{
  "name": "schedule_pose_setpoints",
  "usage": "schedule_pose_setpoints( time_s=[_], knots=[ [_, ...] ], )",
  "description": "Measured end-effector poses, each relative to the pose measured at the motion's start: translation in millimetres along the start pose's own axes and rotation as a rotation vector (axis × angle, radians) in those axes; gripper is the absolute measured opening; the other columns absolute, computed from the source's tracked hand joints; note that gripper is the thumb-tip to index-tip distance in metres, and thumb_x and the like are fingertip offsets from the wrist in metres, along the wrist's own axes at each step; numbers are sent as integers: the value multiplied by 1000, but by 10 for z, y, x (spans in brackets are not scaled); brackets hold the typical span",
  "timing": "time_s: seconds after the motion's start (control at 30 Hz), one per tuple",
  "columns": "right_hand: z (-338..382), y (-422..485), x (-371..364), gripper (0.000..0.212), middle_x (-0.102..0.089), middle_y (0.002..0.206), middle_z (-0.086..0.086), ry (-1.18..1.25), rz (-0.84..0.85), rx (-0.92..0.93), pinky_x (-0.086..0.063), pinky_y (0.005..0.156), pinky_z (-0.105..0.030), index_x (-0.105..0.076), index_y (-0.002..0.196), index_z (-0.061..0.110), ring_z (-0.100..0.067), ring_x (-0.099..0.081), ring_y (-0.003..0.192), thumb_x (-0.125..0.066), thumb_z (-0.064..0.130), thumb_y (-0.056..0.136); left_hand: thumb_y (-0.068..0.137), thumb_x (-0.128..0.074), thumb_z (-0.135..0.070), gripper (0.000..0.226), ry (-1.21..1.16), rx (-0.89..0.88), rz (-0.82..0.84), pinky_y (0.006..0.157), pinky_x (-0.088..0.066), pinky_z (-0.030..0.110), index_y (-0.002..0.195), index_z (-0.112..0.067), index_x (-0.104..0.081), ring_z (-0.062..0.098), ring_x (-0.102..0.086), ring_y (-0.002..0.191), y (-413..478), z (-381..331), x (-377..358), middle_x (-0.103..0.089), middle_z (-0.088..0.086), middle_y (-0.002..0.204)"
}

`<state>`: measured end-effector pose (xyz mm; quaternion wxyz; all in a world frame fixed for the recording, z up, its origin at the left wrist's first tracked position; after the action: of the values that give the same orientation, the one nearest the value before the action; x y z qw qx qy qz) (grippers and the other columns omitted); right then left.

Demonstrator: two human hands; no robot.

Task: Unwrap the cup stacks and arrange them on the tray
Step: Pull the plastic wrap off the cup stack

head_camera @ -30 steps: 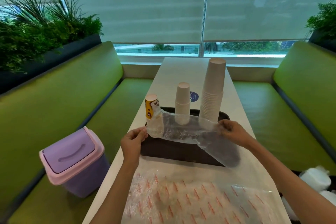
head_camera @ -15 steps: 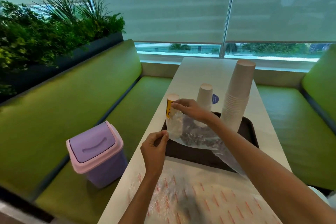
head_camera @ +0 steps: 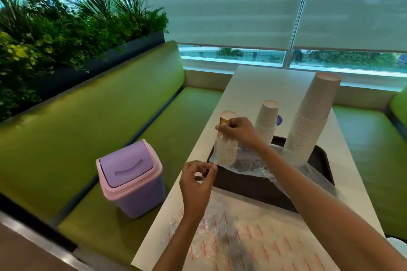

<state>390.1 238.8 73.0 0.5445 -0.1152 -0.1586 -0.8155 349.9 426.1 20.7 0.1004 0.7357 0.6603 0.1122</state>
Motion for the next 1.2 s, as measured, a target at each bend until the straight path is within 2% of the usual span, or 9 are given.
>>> schedule_pose_setpoints(
  time_s=[0.1, 0.2, 0.4, 0.6, 0.7, 0.8, 1.0, 1.1, 1.2],
  knots=[
    [-34, 0, -36, 35, -60, 54, -5, 47, -49, 39, -47, 62, -30, -59, 60, 3, -12, -54, 49, -78, 24, 79, 80, -65, -34, 25, -111, 163, -39, 68, -50, 13, 96, -16, -58, 5, -58, 87, 40, 46, 7, -60, 3, 99],
    [-43, -16, -60, 37, -59, 49, -1, 63, -88, 62, -47, 62, -37, -53, 54, 14, -16, -53, 47, -80, 29, 76, 75, -61, -47, 45, -152, 272, 17, 80, -56, 31, 109, -17, -57, 18, -62, 95, 91, 89, -48, -63, 2, 104],
    [24, -82, -40, 41, -56, 48, 1, -26, -161, 108, -44, 56, -39, -50, 57, 15, -16, -50, 43, -80, 37, 73, 87, -64, -15, 3, -218, 266, 5, 63, -53, 18, 87, -14, -67, 4, -61, 64, 33, 62, -94, -66, -1, 75],
    [42, -126, 97, 42, -49, 49, 1, 122, -246, 125, -37, 56, -33, -53, 57, 11, -16, -42, 50, -74, 45, 70, 88, -61, -3, 7, -318, 368, -50, 61, -53, 15, 90, -7, -67, 8, -61, 63, 21, 112, -123, -65, 3, 75],
    [49, -165, 84, 44, -53, 51, 6, 114, -161, 81, -38, 56, -26, -62, 67, 10, -13, -47, 51, -56, 51, 83, 89, -60, -2, 9, -357, 427, -58, 60, -53, 15, 94, -6, -66, 10, -60, 64, 2, 143, -146, -65, 4, 76],
    [17, -203, 95, 31, -62, 57, 11, 155, -63, 32, -38, 53, -14, -65, 76, 12, 0, -50, 50, -51, 28, 98, 90, -58, -1, 13, -344, 447, -47, 60, -54, 15, 92, -11, -66, 8, -62, 63, -2, 165, -143, -65, 5, 80],
    [33, -239, 45, 13, -64, 71, -6, 66, -1, 85, -44, 55, -15, -66, 81, 14, -10, -54, 59, -61, 16, 93, 91, -58, -27, 12, -130, 240, -75, 74, -50, 25, 93, -17, -63, 17, -59, 85, 69, 72, -73, -65, 3, 91],
    [38, -268, -13, 10, -65, 66, -5, 5, 24, 117, -44, 51, -16, -66, 83, 17, -12, -56, 56, -64, 21, 91, 89, -58, -37, 23, 41, 72, -34, 56, -41, 11, 85, -15, -61, 6, -52, 64, 162, -42, -81, -60, -2, 72],
    [43, -278, -46, 7, -64, 62, -3, 25, 10, 117, -44, 48, -18, -66, 84, 19, -16, -55, 52, -67, 23, 89, 87, -54, -42, 43, 148, -48, 18, 47, -30, 15, 69, -4, -58, 5, -38, 48, 212, -26, -56, -50, 2, 55]
  ],
)
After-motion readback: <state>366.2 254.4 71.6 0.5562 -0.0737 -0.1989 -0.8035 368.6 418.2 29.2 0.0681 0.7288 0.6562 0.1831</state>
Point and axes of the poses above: each hand's wrist, its own y-axis towards the middle knuckle, its own x-axis out of the back of the hand, z = x × y, the point moved 4 cm from there along y, towards the middle knuckle
